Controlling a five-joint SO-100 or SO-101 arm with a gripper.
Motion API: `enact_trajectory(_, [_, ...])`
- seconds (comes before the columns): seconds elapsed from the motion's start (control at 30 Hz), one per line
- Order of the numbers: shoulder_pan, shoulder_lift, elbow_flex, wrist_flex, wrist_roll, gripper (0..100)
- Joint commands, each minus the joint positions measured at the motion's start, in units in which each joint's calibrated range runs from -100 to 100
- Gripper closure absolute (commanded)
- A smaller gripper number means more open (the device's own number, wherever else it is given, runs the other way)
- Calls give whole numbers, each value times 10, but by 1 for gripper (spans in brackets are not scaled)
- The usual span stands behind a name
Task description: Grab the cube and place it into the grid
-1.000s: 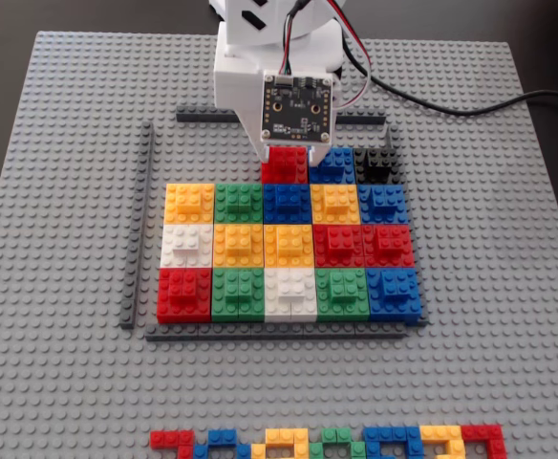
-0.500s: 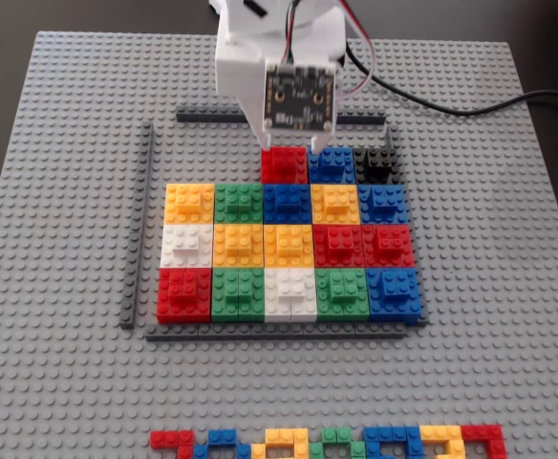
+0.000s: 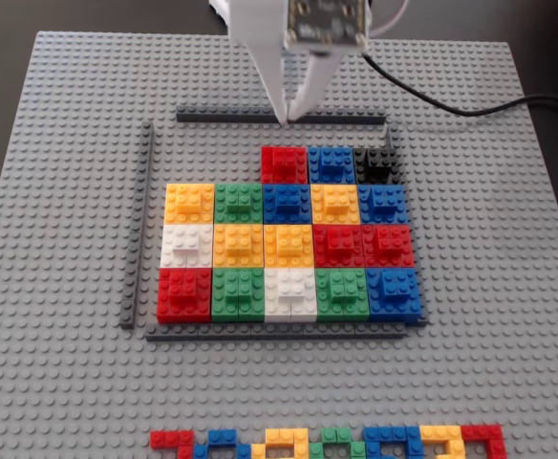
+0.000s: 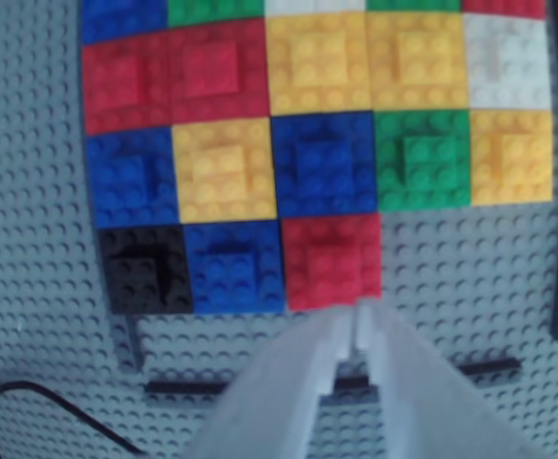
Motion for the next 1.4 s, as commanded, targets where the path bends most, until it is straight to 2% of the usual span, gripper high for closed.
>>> enact_trajectory(0.0, [-2,-85,-32,-1,2,100])
enact_trajectory(0.33, [29,-229,49,-41,32,100])
enact_trajectory(0.6, [62,-376,251,-131,60,100])
enact_trajectory(0.83, [77,-458,368,-163,71,100])
enact_trajectory(1.37, [60,-696,577,-188,41,100])
